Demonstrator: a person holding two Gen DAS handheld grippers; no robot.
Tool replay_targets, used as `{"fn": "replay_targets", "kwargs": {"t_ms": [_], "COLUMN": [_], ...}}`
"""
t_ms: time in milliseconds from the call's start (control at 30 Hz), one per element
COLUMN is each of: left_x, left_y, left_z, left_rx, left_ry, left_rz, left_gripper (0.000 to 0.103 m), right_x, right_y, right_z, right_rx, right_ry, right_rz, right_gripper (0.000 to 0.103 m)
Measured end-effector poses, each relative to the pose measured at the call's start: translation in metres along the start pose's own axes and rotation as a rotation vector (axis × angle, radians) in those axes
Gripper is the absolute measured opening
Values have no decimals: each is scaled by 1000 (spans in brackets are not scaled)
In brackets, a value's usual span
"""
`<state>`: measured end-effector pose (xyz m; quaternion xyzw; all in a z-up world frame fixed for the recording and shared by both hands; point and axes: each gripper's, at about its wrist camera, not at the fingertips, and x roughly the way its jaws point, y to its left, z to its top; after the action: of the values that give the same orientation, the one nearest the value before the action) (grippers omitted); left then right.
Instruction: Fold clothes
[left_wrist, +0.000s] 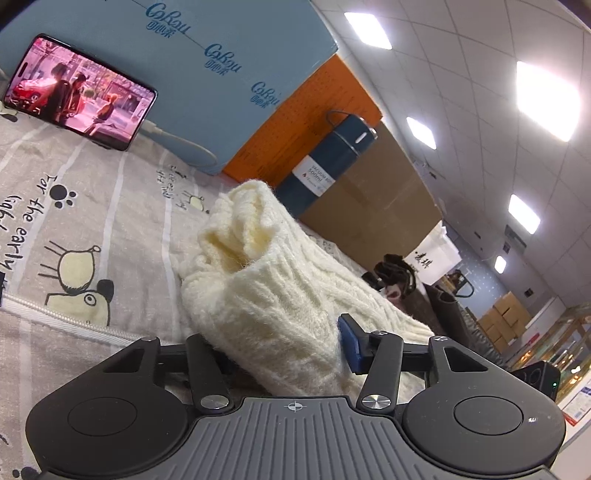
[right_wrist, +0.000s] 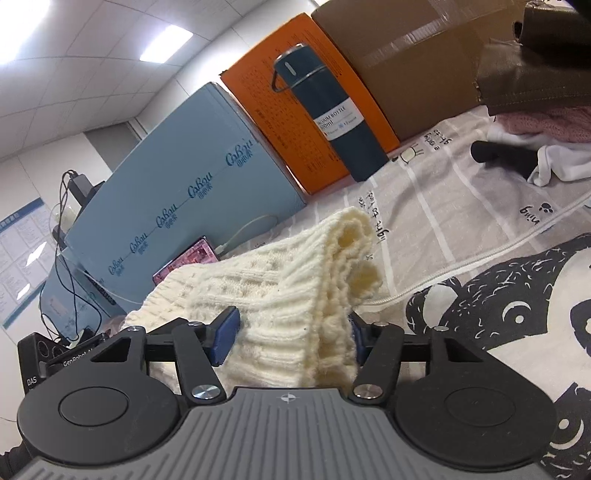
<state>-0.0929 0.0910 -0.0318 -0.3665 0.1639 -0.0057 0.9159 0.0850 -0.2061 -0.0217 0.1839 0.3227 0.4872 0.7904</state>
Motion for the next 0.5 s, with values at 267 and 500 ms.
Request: {"fn": "replay_targets", "kwargs": {"t_ms": [267,500], "left_x": [-11,-43], "left_y": [-9,-28], "left_z": [0,3], "left_rx": [46,109], "left_ry": [-61,-113], "left_rz": [-26,-2], "left_gripper": [45,45], "right_x": [-11,-19], "right_y": [4,23], "right_z": [-1,3], "right_rx": [-25,-19], "right_ry": [-75,-93], "right_rz": [78,140], "right_gripper": [44,43]}}
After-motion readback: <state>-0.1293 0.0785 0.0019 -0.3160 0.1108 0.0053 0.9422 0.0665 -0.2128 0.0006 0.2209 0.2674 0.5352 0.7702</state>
